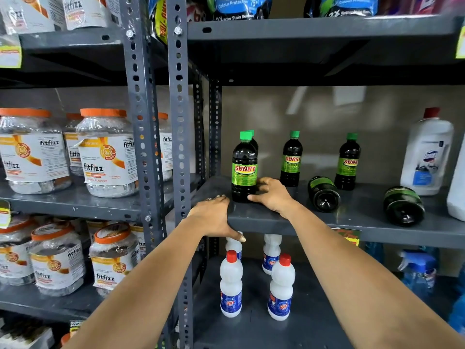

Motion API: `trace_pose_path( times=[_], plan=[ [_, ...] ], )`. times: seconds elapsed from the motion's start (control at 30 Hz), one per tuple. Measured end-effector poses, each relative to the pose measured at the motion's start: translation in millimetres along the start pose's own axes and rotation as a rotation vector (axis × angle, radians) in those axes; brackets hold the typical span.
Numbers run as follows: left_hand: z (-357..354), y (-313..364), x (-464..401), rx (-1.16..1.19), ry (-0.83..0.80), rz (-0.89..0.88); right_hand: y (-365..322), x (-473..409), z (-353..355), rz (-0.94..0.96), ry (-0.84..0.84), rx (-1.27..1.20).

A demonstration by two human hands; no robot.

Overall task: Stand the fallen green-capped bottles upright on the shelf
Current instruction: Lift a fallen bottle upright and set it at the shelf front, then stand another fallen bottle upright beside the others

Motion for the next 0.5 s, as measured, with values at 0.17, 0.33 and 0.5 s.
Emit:
trace_pose_path(
  times=[0.17,0.33,0.5],
  plan=[
    [-2.7,4.5,11.5,-0.103,0.144,-0.168,-14.5,19.8,13.7,0.123,0.171,0.011],
    [4.5,60.0,12.7,-0.140,0.206,-0.425,-31.6,49.4,66.1,0.349,0.418,0.319],
    [10.8,116.3,-13.0,-0.069,0.002,-0.342,-19.1,65.7,128.7,0.086,0.602,0.454]
  ],
)
Point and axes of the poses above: each hand's wrist, its own x-axis away from the middle knuckle, its own z-axis out of the back of the hand, y = z × x, the point moved 2 cm from there along -x, towards the middle knuckle, and after that the axes turned 8 degrees about -y, right-handed, at the moved point
